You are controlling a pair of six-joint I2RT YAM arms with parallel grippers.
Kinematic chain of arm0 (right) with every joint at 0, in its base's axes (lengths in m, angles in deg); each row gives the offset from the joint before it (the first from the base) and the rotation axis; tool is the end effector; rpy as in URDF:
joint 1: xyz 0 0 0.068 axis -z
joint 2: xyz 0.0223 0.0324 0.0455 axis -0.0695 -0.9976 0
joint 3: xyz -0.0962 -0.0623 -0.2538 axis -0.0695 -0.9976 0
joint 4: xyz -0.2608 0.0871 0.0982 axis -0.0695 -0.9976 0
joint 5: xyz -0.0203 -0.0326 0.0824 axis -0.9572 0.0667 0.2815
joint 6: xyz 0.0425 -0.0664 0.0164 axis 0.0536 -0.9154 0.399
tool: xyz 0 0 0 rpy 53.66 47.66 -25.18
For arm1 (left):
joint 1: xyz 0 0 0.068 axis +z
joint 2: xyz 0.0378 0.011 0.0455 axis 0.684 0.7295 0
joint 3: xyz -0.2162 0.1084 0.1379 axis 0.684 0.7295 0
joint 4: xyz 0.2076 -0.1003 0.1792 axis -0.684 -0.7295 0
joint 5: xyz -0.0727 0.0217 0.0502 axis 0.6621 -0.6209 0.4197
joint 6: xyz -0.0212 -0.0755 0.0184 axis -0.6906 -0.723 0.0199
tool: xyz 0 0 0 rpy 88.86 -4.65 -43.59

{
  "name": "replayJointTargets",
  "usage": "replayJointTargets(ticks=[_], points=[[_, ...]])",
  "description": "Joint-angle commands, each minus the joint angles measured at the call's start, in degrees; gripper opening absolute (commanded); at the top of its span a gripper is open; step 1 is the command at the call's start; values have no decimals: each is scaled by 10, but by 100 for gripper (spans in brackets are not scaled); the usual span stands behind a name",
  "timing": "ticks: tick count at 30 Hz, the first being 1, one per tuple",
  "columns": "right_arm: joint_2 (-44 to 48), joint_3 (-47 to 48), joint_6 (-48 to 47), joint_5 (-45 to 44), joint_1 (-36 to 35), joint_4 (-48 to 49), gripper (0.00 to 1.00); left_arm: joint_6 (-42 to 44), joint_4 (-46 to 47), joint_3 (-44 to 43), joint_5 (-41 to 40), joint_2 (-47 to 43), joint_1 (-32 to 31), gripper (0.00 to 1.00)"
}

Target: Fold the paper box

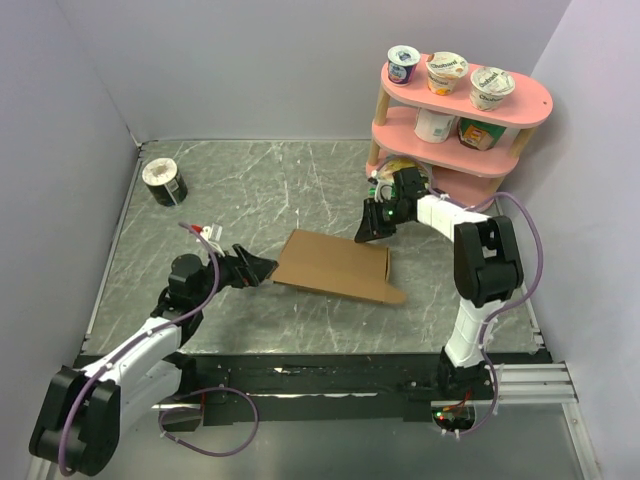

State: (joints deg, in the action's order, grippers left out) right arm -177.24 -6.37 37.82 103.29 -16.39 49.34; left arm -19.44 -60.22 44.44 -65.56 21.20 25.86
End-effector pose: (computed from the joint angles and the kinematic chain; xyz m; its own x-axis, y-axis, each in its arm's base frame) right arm 0.4030 0.1323 0.1443 -0.8666 -0.1627 -0.4718 -0.4340 0.7123 0.5515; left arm 0.2241 -0.0985 0.1729 -0.5504 -0.4424 -0.7080 0.3782 0.6239 -0.6839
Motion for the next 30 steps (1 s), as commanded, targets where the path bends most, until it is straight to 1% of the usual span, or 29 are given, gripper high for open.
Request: replayJointTargets(ticks=[1, 3, 7, 8, 11, 13, 15, 16, 19, 20, 22, 23, 24, 25, 26, 27, 30], points=[[-62, 20, -22, -82, 8, -61, 34, 9, 61, -28, 12, 4, 4, 96], [-64, 29, -24, -87, 7, -65, 35, 14, 72, -32, 1, -2, 5, 96], [-75, 47, -27, -94, 9, -75, 36, 21, 72, -57, -53, -22, 11, 96], [-77, 50, -26, -95, 9, -76, 36, 17, 75, -61, -79, -25, 15, 96], [-85, 59, -27, -100, 10, -83, 36, 9, 100, -74, -95, -32, 23, 96], [-85, 59, -27, -103, 10, -83, 36, 13, 114, -85, -85, -13, 24, 96], [-86, 63, -27, -104, 10, -85, 36, 12, 127, -88, -54, 3, 26, 96], [-87, 66, -27, -106, 10, -87, 37, 9, 160, -81, -42, 17, 27, 96], [-79, 54, -21, -108, 10, -79, 37, -5, 209, -59, -21, 38, 27, 96], [-70, 45, -21, -103, 10, -60, 41, -7, 219, -56, -20, 41, 27, 96], [-30, 15, -22, -88, 10, -40, 51, -13, 199, -65, -26, 50, 31, 96], [-14, 5, -25, -68, 9, -28, 65, -19, 179, -69, -24, 53, 36, 96], [21, -5, -38, -61, 9, -13, 72, -25, 176, -70, -21, 55, 42, 96], [39, -20, -44, -54, 6, -6, 77, -35, 176, -65, -9, 54, 56, 96], [56, -26, -47, -49, 7, -1, 82, -39, 178, -61, -2, 51, 65, 96], [80, -30, -50, -38, 7, 4, 82, -42, 172, -56, 0, 47, 71, 96], [109, -27, -51, -21, 7, 3, 85, -37, 130, -53, 4, 35, 93, 96]])
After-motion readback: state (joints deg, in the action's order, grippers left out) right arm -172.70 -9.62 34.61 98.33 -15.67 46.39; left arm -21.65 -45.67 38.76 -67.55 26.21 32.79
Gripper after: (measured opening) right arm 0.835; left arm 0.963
